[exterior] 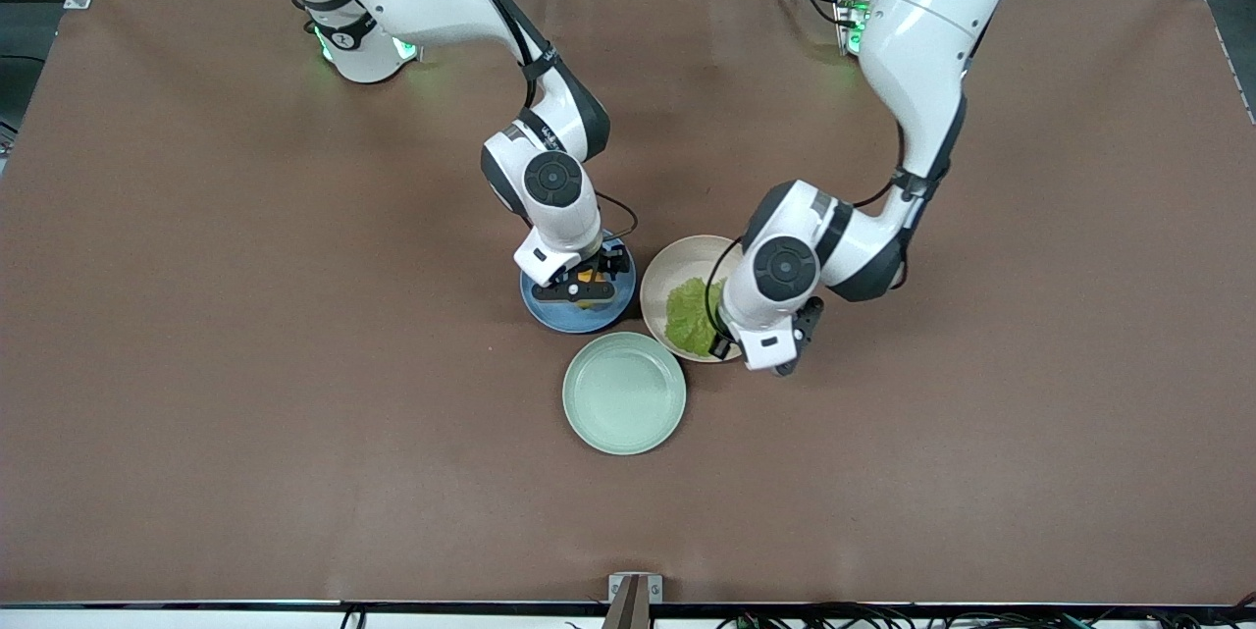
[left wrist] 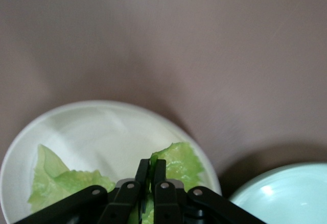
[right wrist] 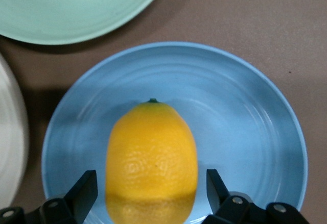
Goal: Pick lemon and lettuce from plates
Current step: 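Lift the lettuce with the left gripper while the right gripper grasps the lemon, then carry the lemon away with the right gripper while the left gripper drops lettuce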
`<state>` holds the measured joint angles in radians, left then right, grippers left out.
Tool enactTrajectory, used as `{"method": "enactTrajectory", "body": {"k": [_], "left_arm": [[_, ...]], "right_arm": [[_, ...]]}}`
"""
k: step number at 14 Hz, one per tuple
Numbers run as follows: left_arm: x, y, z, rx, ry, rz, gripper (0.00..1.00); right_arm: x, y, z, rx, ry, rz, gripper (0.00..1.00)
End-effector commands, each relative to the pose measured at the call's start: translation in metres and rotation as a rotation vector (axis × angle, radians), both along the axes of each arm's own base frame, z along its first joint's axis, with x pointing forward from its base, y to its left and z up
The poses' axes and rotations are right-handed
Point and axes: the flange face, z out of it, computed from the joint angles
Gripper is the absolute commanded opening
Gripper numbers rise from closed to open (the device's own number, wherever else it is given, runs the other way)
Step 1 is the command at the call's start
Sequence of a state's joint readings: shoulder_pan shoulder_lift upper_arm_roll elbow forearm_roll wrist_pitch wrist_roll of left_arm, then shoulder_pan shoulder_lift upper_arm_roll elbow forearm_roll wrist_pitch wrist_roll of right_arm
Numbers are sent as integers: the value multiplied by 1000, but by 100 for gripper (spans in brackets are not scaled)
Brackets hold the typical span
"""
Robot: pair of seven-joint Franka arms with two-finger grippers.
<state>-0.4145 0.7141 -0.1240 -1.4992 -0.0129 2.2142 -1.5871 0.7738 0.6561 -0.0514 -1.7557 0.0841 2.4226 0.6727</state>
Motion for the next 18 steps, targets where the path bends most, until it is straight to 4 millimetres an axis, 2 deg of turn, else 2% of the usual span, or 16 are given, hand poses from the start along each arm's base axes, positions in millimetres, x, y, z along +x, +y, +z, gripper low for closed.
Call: {"method": "enactTrajectory", "body": {"k": [1, 2, 3, 4, 6, 8, 10, 12, 14, 15, 16, 17, 18], "left_arm": [[18, 47, 50, 0, -12, -11, 0], [25, 71, 58, 1, 3, -56, 0], [33, 103, 64, 5, 18, -82, 0], [41, 142, 66, 13, 37, -106, 0], [51, 199, 64, 2, 67, -219, 0], [59, 253, 45, -2, 86, -304, 0], [65, 296, 28, -18, 83, -361, 0], [71, 323, 6, -16, 54, -400, 1], [72, 331, -13, 15, 38, -446, 4], [73, 335, -16, 23, 36, -448, 17], [74, 330, -14, 25, 34, -450, 40], [74, 323, -8, 26, 29, -446, 75], [75, 319, -2, 26, 23, -449, 91]], "right_arm": [[-3, -5, 2, -1, 3, -16, 52], [-1, -7, 3, -2, 4, -20, 41], [0, -8, 6, 0, 2, -19, 32], [1, -8, 9, 2, 1, -19, 26], [2, -11, 10, -6, 8, -19, 18], [3, -8, 29, 7, -2, -19, 16], [6, -16, 75, -13, 30, -22, 15], [17, -52, 143, -32, 65, -65, 15], [32, -113, 210, -29, 97, -89, 15], [41, -150, 231, -26, 114, -63, 15], [53, -200, 247, -20, 134, -36, 16], [63, -242, 257, -12, 145, -20, 16], [74, -292, 259, -13, 154, -8, 16]]}}
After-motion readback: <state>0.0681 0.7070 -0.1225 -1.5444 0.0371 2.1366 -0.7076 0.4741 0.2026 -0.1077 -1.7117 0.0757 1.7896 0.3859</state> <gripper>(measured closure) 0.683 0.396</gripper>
